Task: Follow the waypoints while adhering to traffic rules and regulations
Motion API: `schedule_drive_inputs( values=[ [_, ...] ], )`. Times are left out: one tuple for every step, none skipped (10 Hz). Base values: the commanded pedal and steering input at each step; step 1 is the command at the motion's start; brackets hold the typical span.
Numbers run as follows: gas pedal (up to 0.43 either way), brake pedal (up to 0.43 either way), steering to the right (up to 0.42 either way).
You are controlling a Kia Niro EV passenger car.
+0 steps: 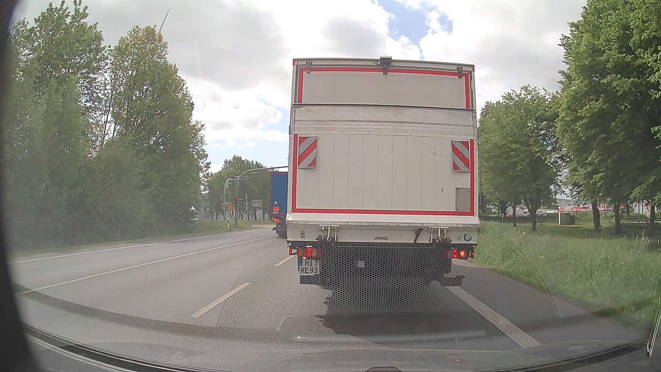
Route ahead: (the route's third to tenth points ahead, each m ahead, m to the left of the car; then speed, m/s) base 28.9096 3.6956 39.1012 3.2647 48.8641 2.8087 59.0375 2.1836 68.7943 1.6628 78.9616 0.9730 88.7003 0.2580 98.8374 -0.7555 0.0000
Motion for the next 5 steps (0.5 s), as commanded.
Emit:
schedule_drive_inputs(
  values=[
    [0.0,0.0,0.0],
    [0.0,0.0,0.0],
    [0.0,0.0,0.0],
    [0.0,0.0,0.0],
    [0.0,0.0,0.0]
  ],
)
